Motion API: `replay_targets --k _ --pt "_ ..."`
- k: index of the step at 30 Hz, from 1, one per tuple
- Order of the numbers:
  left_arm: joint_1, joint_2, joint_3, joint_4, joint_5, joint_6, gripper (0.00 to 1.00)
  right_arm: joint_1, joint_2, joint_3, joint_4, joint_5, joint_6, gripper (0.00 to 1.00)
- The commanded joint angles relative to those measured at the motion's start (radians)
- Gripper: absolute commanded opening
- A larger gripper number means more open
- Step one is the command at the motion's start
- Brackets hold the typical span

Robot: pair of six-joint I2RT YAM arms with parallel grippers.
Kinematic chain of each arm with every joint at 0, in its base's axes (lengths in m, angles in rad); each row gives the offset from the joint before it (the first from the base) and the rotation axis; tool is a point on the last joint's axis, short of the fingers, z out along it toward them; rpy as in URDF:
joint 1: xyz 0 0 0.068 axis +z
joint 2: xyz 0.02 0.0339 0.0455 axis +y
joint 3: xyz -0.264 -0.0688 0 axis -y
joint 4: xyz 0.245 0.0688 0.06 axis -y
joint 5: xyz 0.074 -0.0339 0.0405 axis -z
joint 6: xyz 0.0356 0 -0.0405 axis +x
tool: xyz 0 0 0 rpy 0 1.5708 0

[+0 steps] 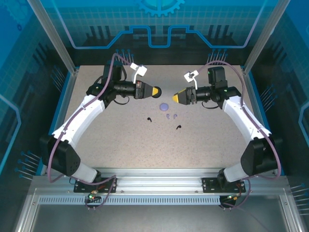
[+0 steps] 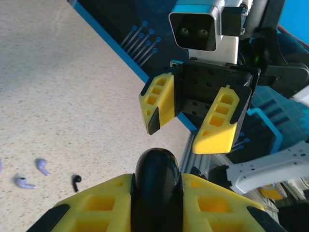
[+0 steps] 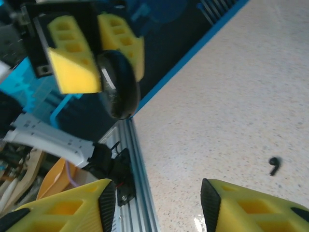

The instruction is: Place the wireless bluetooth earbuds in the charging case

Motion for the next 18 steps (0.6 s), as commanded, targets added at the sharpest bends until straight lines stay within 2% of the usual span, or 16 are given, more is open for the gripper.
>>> replay_targets --k 1,5,8,18 --pt "-0.029 -0.021 0.048 -0.072 0.092 0.088 0.19 0.011 -0.036 0.032 -0.075 -0.127 -0.070 0.54" --pt "-0.060 -0.027 0.069 -0.090 0.093 0.110 0.19 0.042 -0.060 0.037 -0.075 -0.142 -0.078 0.56" --pt "-0.073 -0.031 0.075 -0.091 0.095 0.116 0.19 0.065 -0.075 0.042 -0.064 -0.104 -0.063 0.57" --pt "-0.097 -0.048 0.083 -0.096 0.104 0.139 0.19 0.111 -0.074 0.048 0.009 -0.095 0.002 0.53"
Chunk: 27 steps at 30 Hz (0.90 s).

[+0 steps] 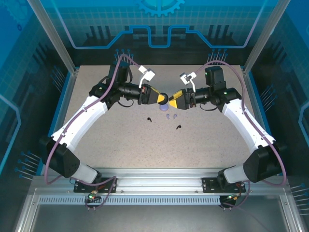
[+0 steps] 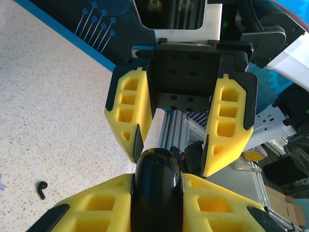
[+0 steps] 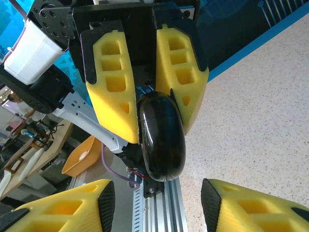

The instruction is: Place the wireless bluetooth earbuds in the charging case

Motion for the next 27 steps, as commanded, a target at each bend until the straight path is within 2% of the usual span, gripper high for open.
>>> replay_targets --k 1,22,27 --pt "-0.008 -0.038 0.034 -0.020 0.042 0.032 0.19 0.033 -0.017 0.035 0.013 -0.011 0.010 0.52" --pt "-0.024 -0.037 0.052 -0.025 0.068 0.048 0.19 0.061 0.027 0.081 0.030 -0.020 0.028 0.40" --pt "-0.026 -0.033 0.053 -0.025 0.065 0.049 0.20 0.067 0.037 0.083 0.032 -0.028 0.030 0.28"
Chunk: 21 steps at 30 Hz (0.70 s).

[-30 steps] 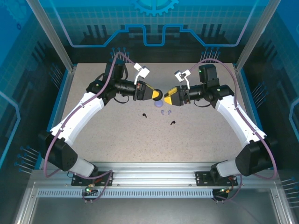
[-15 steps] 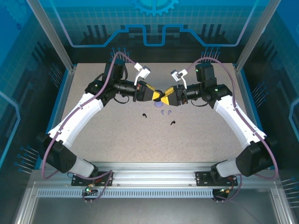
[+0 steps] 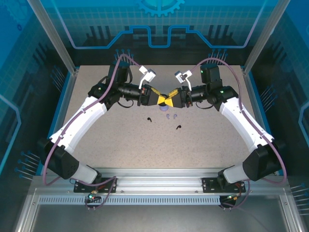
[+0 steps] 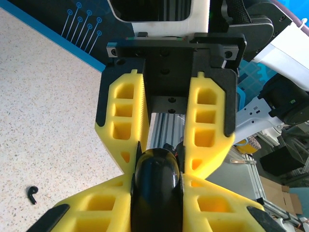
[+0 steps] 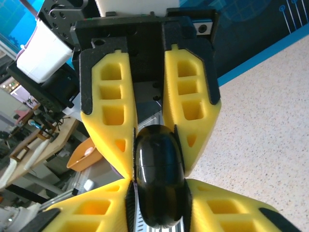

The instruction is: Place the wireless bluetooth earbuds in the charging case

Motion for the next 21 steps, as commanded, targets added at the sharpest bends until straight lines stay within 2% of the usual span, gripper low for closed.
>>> replay_targets --k 1,6,15,17,19,21 --pt "-0.009 -0.020 0.037 0.002 0.038 0.024 0.20 0.018 0.011 0.031 0.005 -0.024 0.009 0.27" --pt "-0.010 -0.022 0.037 -0.005 0.028 0.026 0.23 0.021 0.008 0.035 0.002 -0.023 0.009 0.17" --pt "-0.007 -0.027 0.035 0.020 -0.025 -0.007 0.52 -0.004 -0.028 -0.003 0.086 0.022 0.075 0.10" --pt "-0.004 -0.032 0.027 0.048 -0.034 -0.036 0.57 -0.015 -0.038 -0.015 0.116 0.034 0.104 0.10" --pt "0.001 -0.040 0.018 0.079 -0.046 -0.066 0.67 -0.025 -0.049 -0.028 0.143 0.047 0.128 0.10" --pt "0.008 -0.052 0.004 0.114 -0.057 -0.100 0.71 -0.034 -0.059 -0.038 0.168 0.058 0.149 0.09"
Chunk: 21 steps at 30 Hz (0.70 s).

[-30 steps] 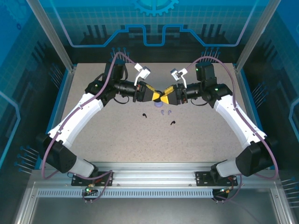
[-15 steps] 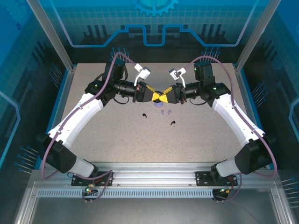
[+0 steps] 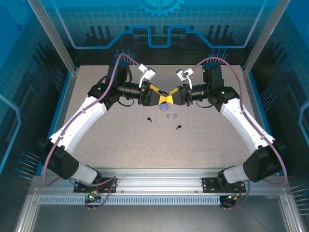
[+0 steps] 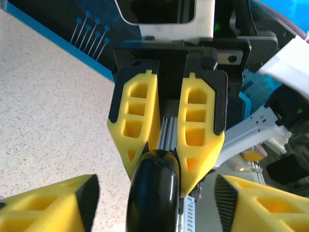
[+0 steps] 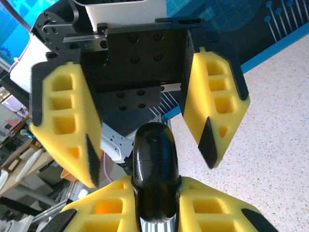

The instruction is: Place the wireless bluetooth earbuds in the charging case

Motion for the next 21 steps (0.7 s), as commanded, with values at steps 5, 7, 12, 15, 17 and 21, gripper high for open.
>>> replay_targets --k 5,7,12,15,17,21 --pt "0.039 -0.110 -0.072 0.186 -0.113 -0.176 0.77 -0.043 -0.073 -0.052 0.164 0.065 0.135 0.09" --pt "0.051 -0.140 -0.120 0.252 -0.152 -0.241 0.78 -0.050 -0.089 -0.075 0.228 0.087 0.183 0.09" --pt "0.055 -0.194 -0.246 0.460 -0.190 -0.396 0.77 -0.054 -0.113 -0.103 0.350 0.138 0.284 0.09" --pt "0.052 -0.209 -0.313 0.593 -0.193 -0.483 0.78 -0.053 -0.128 -0.117 0.420 0.166 0.345 0.09" --pt "0.043 -0.215 -0.342 0.655 -0.197 -0.515 0.79 -0.046 -0.136 -0.123 0.454 0.182 0.373 0.09" --pt "0.015 -0.209 -0.341 0.682 -0.212 -0.524 0.78 -0.021 -0.146 -0.113 0.470 0.210 0.391 0.09"
